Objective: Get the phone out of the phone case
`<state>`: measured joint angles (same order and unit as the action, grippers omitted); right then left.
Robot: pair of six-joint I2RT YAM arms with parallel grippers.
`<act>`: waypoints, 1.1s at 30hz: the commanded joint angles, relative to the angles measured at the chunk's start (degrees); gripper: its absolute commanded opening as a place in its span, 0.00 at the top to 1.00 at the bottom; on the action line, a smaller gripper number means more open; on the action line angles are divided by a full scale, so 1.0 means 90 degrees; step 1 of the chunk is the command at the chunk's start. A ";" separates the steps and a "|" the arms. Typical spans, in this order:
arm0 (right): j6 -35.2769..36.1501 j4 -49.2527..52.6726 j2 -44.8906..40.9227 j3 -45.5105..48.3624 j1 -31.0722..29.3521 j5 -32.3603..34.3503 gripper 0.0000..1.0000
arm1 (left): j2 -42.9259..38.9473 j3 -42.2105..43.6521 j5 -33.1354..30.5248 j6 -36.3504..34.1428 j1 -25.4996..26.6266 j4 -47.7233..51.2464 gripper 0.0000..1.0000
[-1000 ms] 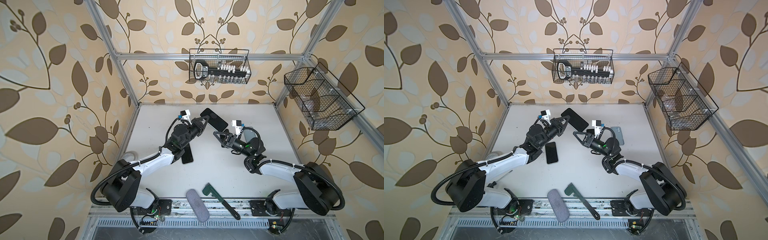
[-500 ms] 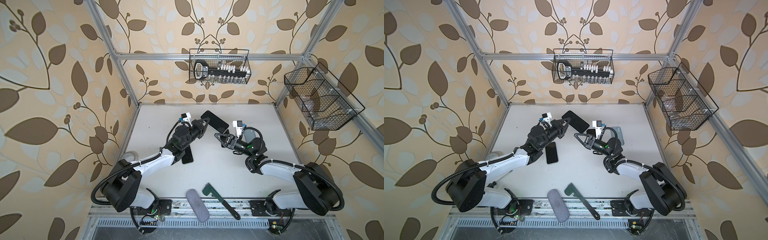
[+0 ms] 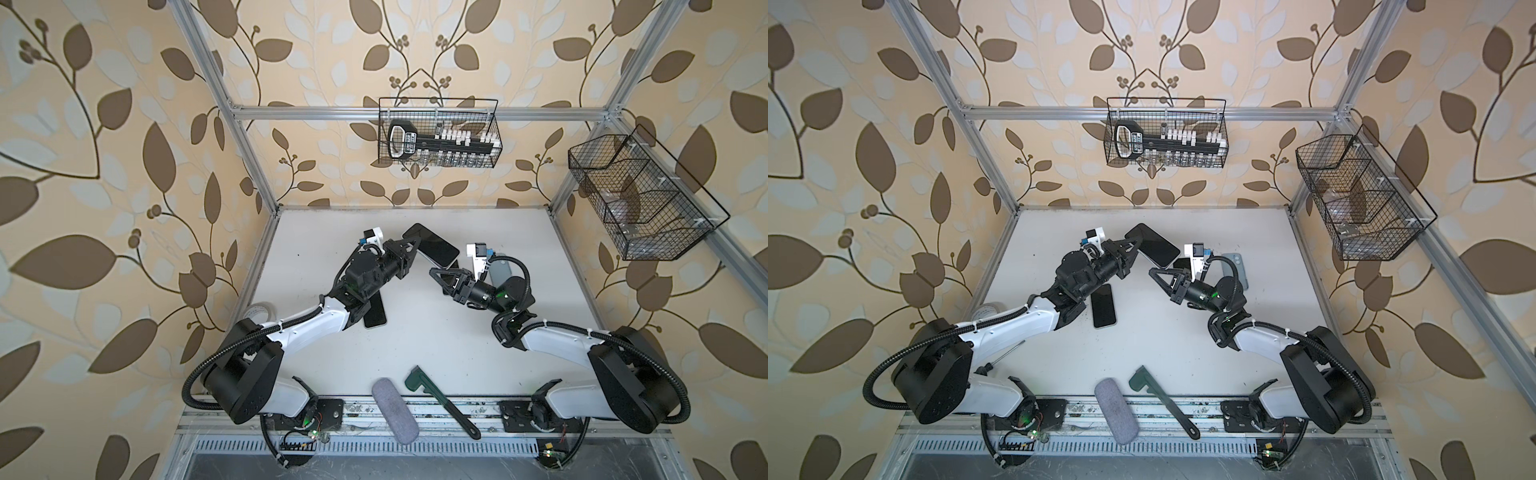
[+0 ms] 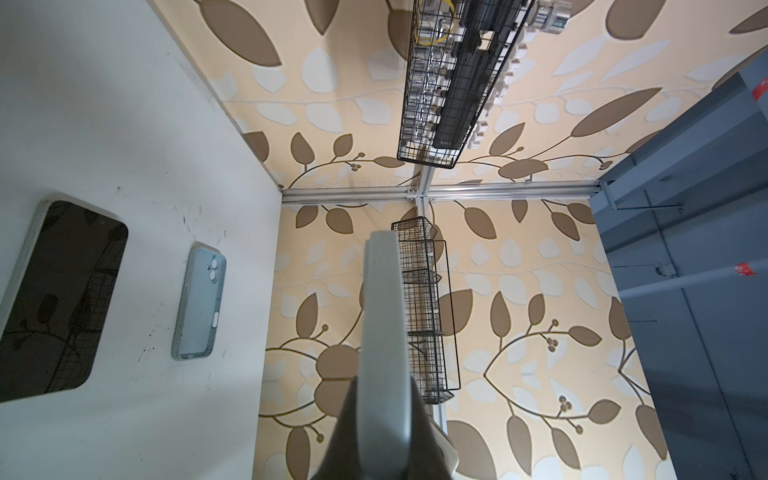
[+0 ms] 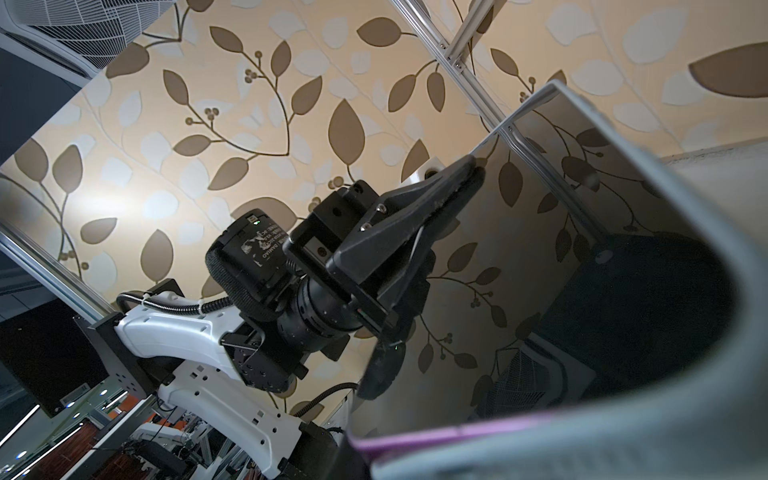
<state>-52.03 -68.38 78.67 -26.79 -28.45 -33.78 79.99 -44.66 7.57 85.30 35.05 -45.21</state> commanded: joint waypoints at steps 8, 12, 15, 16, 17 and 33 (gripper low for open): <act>0.0457 0.0132 0.0028 0.0262 0.0060 0.0198 1.00 | -0.0416 -0.0184 -0.0020 0.0483 -0.0022 -0.1227 1.00; 0.0488 0.0127 0.0047 0.0298 0.0094 0.0168 1.00 | -0.0423 -0.0213 0.0038 0.0480 -0.0021 -0.1204 1.00; 0.0501 0.0077 0.0081 0.0330 0.0123 0.0135 1.00 | -0.0419 -0.0231 0.0075 0.0507 -0.0023 -0.1227 1.00; 0.0496 0.0038 0.0100 0.0344 0.0138 0.0116 1.00 | -0.0416 -0.0240 0.0093 0.0521 -0.0018 -0.1244 1.00; 0.0462 0.0012 0.0118 0.0342 0.0161 0.0111 1.00 | -0.0414 -0.0259 0.0133 0.0521 -0.0024 -0.1256 1.00; 0.1394 0.2063 -0.0600 -0.0152 0.0317 -0.0356 0.77 | -0.0299 -0.0538 0.0529 -0.0414 -0.0061 -0.0671 1.00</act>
<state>-44.07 -59.59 74.85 -26.50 -26.98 -36.49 79.99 -44.93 10.11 83.59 35.16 -43.79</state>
